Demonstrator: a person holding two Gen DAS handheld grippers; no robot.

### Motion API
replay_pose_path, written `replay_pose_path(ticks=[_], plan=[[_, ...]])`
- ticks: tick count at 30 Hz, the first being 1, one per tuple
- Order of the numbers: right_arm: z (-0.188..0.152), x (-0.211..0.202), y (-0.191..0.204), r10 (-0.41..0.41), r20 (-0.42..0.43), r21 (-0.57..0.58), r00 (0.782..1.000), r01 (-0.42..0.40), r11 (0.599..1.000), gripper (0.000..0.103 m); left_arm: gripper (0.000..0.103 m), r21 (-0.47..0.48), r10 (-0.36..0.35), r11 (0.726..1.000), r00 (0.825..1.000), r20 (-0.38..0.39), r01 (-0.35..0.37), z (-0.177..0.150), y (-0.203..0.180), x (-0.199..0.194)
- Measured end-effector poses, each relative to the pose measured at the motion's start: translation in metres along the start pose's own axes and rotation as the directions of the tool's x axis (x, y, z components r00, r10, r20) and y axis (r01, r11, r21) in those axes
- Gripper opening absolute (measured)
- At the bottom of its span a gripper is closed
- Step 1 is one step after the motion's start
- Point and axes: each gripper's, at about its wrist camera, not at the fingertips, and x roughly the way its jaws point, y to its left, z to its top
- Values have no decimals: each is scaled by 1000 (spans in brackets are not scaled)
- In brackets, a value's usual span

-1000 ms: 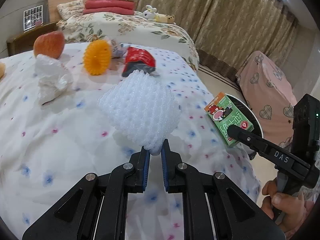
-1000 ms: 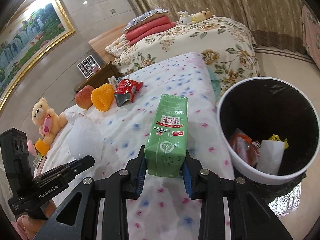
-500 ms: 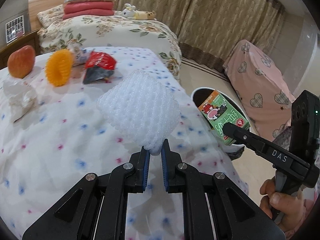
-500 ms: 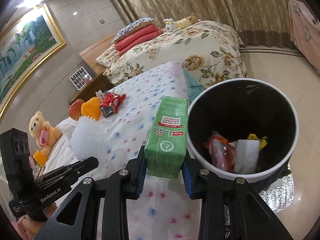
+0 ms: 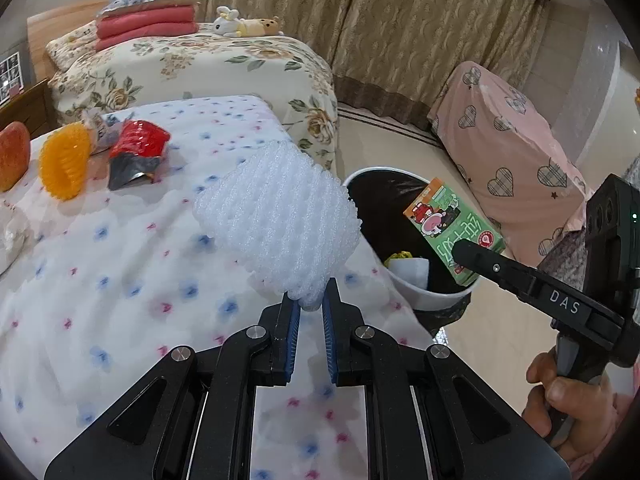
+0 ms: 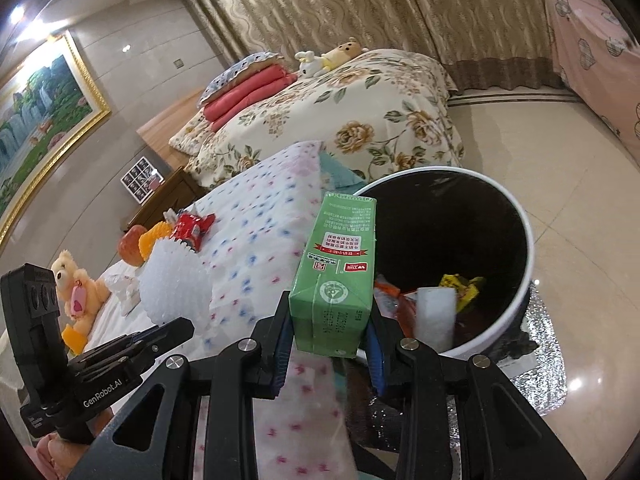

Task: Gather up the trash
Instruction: 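Carry the white foam net and green juice box over the bin with both tools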

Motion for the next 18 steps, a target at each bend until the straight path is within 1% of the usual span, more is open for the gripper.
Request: replay_pose_path(ticks=[18], plan=[[6,-6,-29,-23,18,56,1000,22,998,32,10,55,-20,998,1000,-15,21,12,-29,16]])
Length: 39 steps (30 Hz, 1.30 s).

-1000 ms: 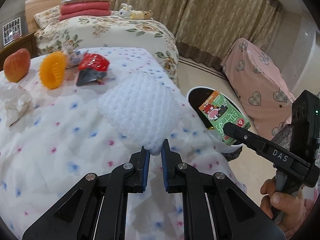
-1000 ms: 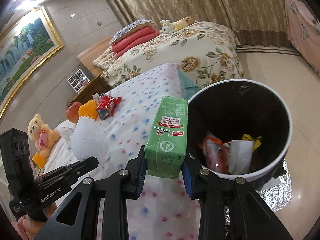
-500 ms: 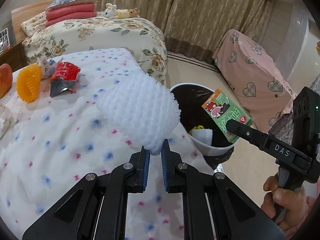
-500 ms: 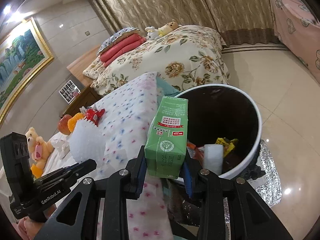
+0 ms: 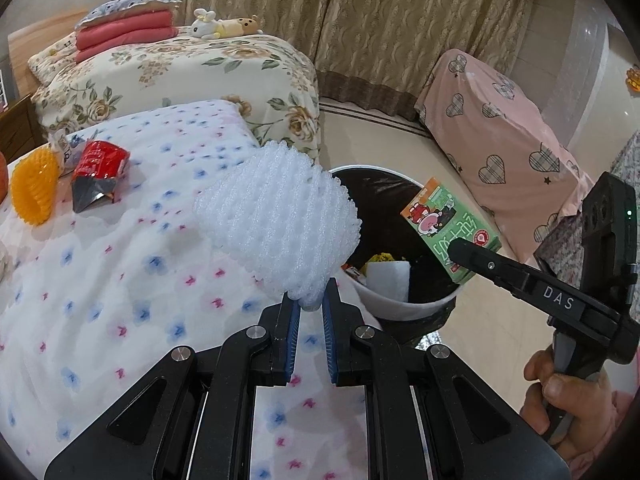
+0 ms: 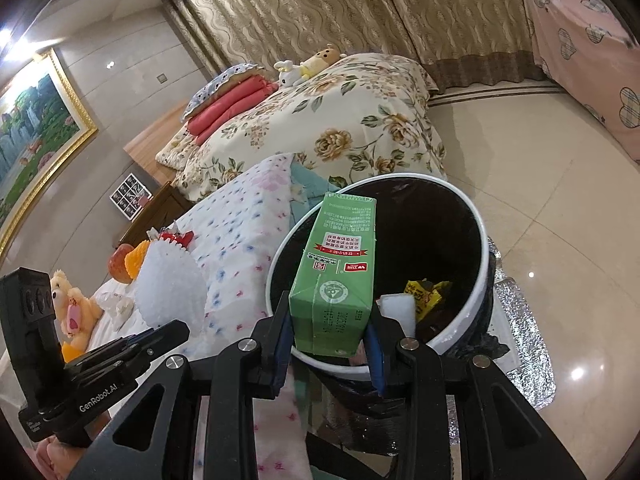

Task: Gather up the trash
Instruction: 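Carry the white foam net and green juice box over the bin with both tools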

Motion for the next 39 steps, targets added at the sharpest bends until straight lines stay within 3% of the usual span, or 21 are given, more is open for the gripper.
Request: replay_pose_path(ticks=[39], plan=[[22,24,-32,-39,-35,31,999,40,999,32,11,76,-53,995,994,-96,60,31,-42,58]])
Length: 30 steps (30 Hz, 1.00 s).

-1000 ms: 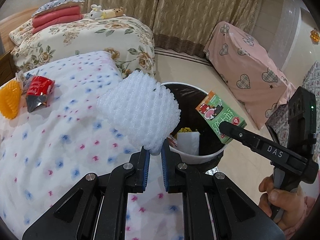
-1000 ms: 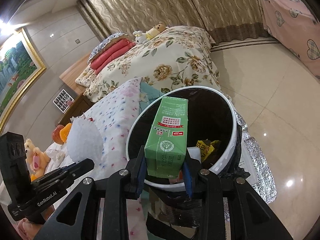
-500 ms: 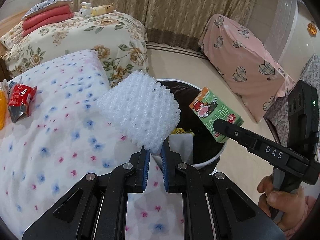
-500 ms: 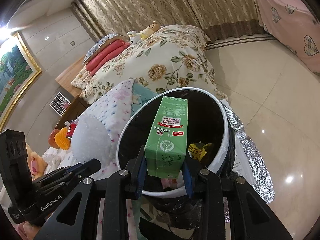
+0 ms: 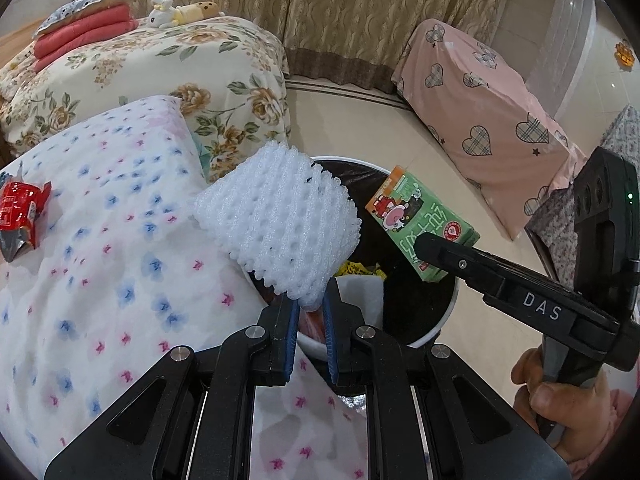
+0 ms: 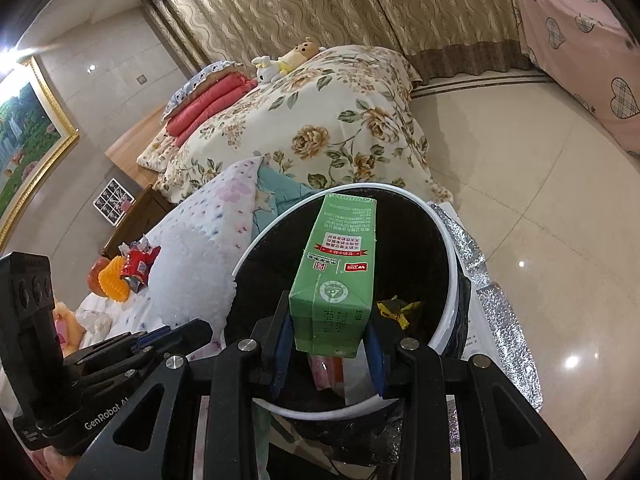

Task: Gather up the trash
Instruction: 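Carry the white foam net and green juice box over the bin with both tools, then open both tools to drop the foam net and juice box into the bin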

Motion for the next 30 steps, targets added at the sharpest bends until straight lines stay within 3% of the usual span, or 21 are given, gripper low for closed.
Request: replay_pose_path(ticks=[10,12,14,16,18,30], plan=[[5,4,-2,-4,-2,-1,1000,4,1000,32,11,3,2,1000,1000,-2,-2,5,-2,6],[6,6,-4,-5,-6,-1,1000,5,1000,32,15,4,5,1000,1000,1,-5,5,-2,5],[6,7,-5,-7,-10,1,1000,7,1000,33,24,6,6,1000,1000,1,-6,5,-3,5],[7,8,-6,-8,-12,11,1000,8,1000,36,44,9,8,1000,1000,11,-8,5,-3,2],[7,7,-5,-11,-10,18,1000,11,1000,38,48,10,10,1000,1000,24,-10,6,-3,-1],[3,-4,16,22,25,25,999,-23,999,74,56,-84,52,995,997,53,-48,-21,32,-30]])
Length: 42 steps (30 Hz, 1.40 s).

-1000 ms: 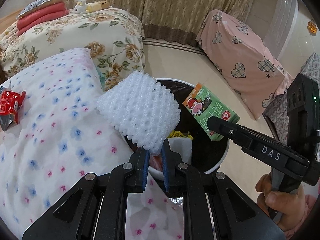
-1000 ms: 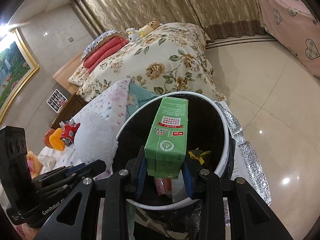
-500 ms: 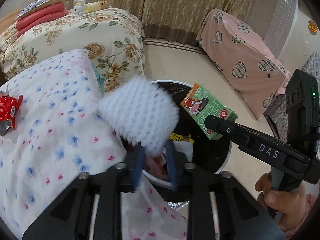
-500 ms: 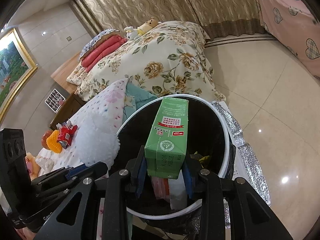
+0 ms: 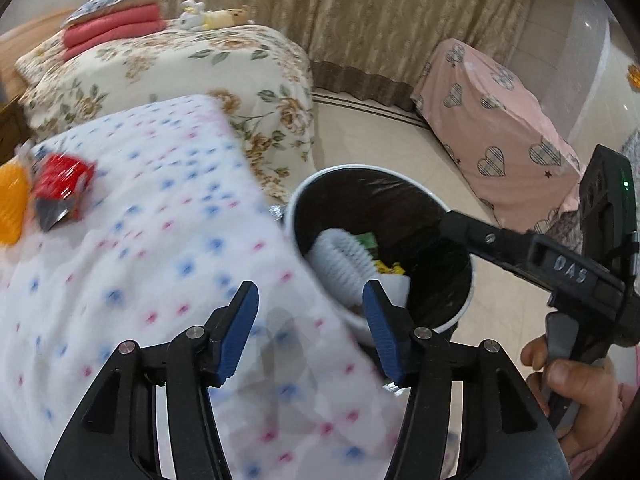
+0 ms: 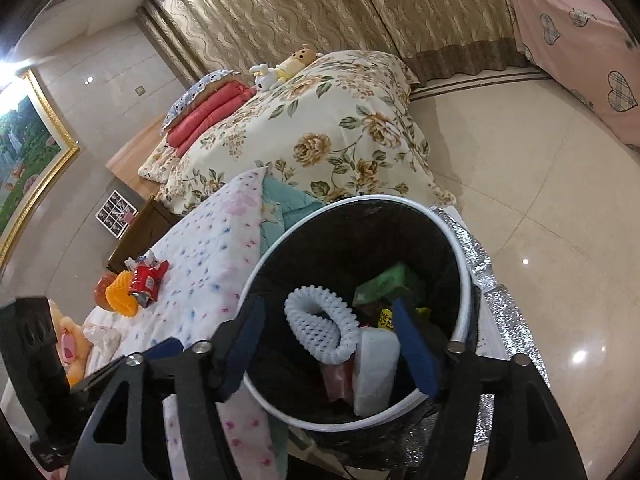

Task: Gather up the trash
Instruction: 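Open both tools to drop the foam net and juice box into the bin, then move both open tools from the bin back over the bed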

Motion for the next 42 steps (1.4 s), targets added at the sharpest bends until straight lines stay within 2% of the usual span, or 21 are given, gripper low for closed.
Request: replay_pose_path(ticks=[5,16,27,42], plan=[[-6,3,20,25,-13,-21,1000,-25,999,84,58,-85,28,996,999,16,-26,-15,31,-17],[-19,17,69,80,-63,-87,995,-86,993,88,62,-201,106,975,993,50,-94,-41,82,-51],[-36,34,110,133,-116,-131,984,-148,980,90,64,-321,181,935,981,69,-150,-64,131,-77],[-57,66,160,158,-204,-207,966,-201,957,92,66,-438,246,878,967,63,-194,-85,184,-98]])
